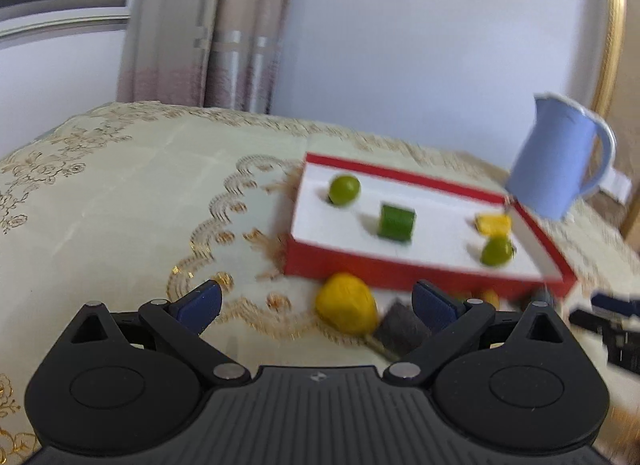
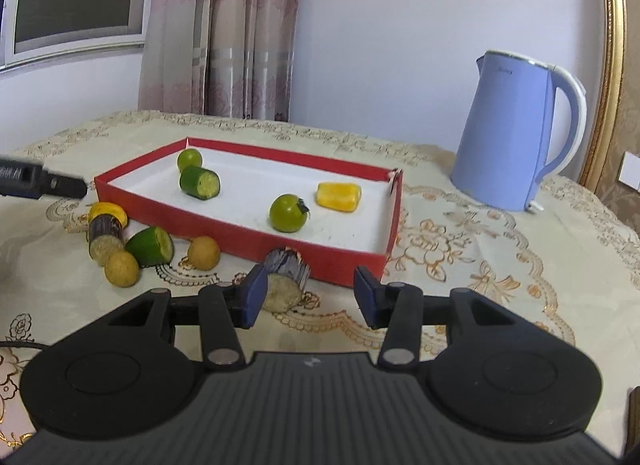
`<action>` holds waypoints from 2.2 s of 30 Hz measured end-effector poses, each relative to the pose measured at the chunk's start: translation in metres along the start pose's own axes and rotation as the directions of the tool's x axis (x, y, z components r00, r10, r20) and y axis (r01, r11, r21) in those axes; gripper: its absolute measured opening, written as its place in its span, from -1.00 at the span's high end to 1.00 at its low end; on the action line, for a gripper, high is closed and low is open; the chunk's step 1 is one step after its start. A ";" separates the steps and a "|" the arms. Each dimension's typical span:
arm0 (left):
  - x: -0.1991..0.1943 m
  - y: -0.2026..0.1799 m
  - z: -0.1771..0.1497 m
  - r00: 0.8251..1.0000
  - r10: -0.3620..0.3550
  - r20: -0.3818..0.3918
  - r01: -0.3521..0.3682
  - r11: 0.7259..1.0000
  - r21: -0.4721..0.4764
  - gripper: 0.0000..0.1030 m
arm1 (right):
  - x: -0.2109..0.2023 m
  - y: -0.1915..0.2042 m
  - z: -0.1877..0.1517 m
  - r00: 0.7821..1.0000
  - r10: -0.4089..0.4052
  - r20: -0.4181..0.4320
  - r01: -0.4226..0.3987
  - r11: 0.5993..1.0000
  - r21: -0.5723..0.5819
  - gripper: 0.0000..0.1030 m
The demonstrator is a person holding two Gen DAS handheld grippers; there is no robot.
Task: Organize fruits
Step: 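Grasp a dark eggplant chunk with the right gripper while the left approaches another, then close the left gripper on the other dark eggplant chunk and lift it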
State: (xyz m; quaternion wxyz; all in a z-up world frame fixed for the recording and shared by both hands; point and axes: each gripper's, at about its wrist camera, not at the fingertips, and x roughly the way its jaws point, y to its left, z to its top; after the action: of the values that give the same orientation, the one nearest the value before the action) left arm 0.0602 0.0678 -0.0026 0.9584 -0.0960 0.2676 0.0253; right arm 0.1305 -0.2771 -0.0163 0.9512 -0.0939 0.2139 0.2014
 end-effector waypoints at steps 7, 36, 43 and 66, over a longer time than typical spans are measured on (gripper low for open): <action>-0.002 -0.025 -0.009 1.000 -0.005 0.016 0.002 0.986 0.168 -0.98 | 0.010 0.012 0.003 0.999 0.032 -0.025 -0.033 0.999 -0.031 0.15; -0.002 -0.039 -0.015 0.996 -0.089 0.010 0.083 0.957 0.278 -0.98 | 0.026 0.014 0.004 0.996 0.033 -0.084 -0.036 0.999 -0.034 0.35; 0.009 -0.047 -0.014 0.987 -0.156 -0.037 0.160 0.935 0.317 -0.98 | 0.019 0.011 -0.001 0.996 0.047 -0.078 -0.049 0.998 -0.029 0.35; 0.019 -0.042 -0.004 0.980 -0.160 -0.122 0.199 0.856 0.477 -0.08 | 0.020 0.006 -0.004 0.995 0.074 -0.072 -0.075 0.997 -0.007 0.31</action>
State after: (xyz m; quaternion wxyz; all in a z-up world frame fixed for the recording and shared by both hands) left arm 0.0784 0.0255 -0.0089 0.9385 0.1229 0.2925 -0.1362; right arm 0.1427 -0.2657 -0.0293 0.9343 -0.0978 0.2503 0.2344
